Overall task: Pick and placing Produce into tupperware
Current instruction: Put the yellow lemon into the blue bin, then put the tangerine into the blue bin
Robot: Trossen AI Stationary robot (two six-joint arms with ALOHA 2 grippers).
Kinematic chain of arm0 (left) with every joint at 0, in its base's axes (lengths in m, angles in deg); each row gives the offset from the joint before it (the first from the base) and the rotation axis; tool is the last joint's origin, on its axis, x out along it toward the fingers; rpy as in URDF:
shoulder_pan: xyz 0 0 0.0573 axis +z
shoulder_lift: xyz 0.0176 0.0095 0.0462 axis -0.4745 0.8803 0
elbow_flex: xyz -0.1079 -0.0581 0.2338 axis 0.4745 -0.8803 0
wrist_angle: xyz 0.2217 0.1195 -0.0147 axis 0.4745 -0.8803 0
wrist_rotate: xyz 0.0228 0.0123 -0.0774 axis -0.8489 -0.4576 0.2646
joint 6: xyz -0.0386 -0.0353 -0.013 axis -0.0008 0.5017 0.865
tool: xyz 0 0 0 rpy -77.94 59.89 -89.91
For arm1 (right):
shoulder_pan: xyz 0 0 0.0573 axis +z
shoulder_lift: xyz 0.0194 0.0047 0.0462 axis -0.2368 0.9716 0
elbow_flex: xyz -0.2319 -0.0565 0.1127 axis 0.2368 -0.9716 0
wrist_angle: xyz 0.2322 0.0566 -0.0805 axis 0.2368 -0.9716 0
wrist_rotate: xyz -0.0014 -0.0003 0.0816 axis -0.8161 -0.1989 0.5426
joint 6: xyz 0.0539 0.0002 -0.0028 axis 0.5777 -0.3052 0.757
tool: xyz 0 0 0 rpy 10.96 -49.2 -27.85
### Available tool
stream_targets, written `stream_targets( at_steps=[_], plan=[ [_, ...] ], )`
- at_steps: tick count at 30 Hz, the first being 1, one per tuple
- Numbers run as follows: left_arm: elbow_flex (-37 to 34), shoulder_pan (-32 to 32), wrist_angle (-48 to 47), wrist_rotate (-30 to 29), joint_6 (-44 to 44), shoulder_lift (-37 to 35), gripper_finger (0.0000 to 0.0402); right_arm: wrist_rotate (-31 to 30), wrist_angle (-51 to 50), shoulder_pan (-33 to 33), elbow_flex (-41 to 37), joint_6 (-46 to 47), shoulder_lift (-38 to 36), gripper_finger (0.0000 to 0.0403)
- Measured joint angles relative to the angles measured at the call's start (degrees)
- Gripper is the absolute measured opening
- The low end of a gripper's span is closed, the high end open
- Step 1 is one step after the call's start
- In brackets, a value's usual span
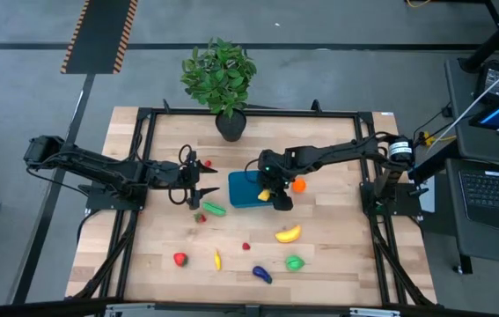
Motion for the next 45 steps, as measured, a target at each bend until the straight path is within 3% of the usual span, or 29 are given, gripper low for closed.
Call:
stream_targets(
  at_steps=[8, 26, 33, 45],
  plan=[
    [0.0, 0.0, -0.2, 0.0, 0.0, 0.0, 0.0261, -3.1, 0.0, 0.0, 0.0, 0.9, 0.0, 0.0205],
    [0.0, 0.0, -0.3, 0.0, 0.0, 0.0, 0.0261, -3.0, 0.3, -0.6, -0.1, 0.1, 2.4, 0.0206],
    [0.0, 0.0, -0.7, 0.0, 0.0, 0.0, 0.0261, -3.0, 1.3, -0.6, -0.1, 0.9, 2.4, 0.0239],
    [0.0, 0.0, -0.8, 0.0, 0.3, 0.0, 0.0261, -3.0, -0.9, -0.6, 2.8, -0.2, 2.4, 0.0247]
  ],
)
